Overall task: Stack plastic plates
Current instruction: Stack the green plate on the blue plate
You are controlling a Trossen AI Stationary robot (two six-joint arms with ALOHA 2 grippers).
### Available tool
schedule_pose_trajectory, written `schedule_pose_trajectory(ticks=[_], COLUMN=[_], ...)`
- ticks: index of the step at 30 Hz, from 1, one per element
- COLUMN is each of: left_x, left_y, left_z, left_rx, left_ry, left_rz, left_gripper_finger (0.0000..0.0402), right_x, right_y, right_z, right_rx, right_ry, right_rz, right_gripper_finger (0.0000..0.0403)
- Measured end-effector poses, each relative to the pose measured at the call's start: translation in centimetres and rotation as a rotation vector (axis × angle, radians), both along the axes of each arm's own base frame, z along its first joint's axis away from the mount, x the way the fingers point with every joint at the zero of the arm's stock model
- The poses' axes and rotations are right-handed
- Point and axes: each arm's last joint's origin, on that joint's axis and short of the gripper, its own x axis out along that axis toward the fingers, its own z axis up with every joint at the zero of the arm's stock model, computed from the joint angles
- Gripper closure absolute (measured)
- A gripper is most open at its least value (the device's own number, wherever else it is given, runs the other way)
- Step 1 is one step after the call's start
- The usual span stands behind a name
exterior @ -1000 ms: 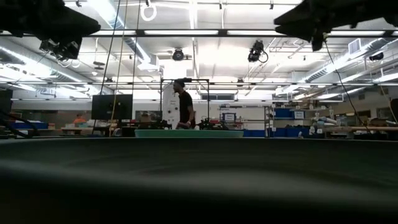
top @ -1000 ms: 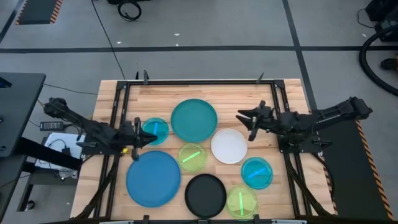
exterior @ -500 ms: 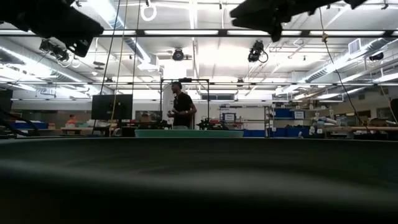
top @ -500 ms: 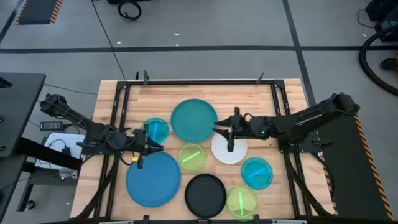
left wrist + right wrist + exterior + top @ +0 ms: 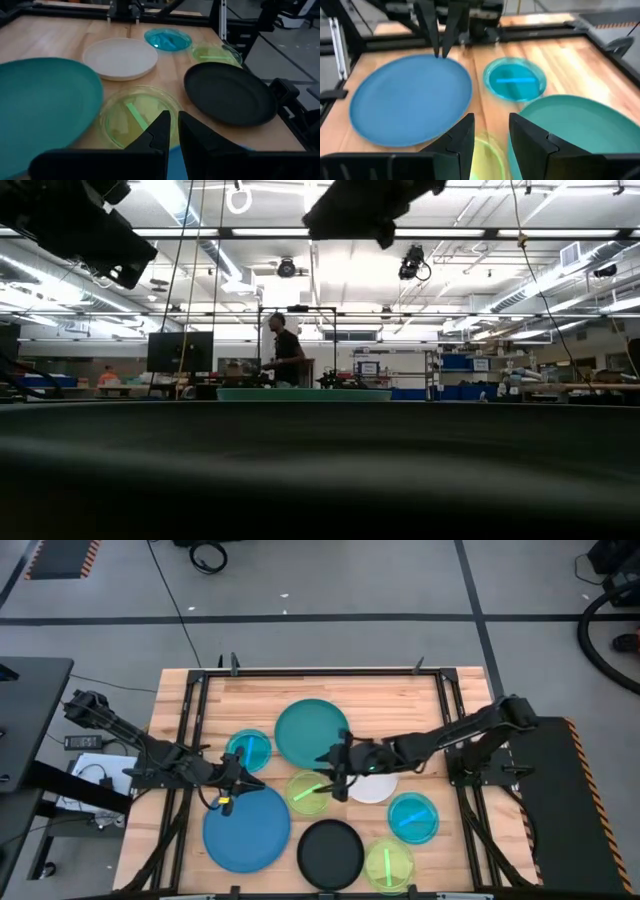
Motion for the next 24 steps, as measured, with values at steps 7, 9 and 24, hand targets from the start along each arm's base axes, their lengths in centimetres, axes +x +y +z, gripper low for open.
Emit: schedule_pose_trajectory(ticks=[7,9,24], left_x=[0.1,0.1,0.4], left_y=[0.0,0.0,1.1], left_z=[-0.3,-0.3,-0.7], left_rx=[-0.036,-0.044,0.067], left_ry=[0.029,0.032,0.056], left_rz=[0.018,0.024,0.040], left_gripper_finger=[0.0339,0.0321,0.0265], right_x=[2.4,2.9,3.4], right_y=[0.9,1.2,4.4], right_z=[-0.7,-1.1,-5.8], right_rx=[0.055,0.091,0.379], right_ry=[0.161,0.207,0.459], right_rz=[0.054,0.087,0.123], right_gripper_finger=[0.0271,0.0271,0.0271])
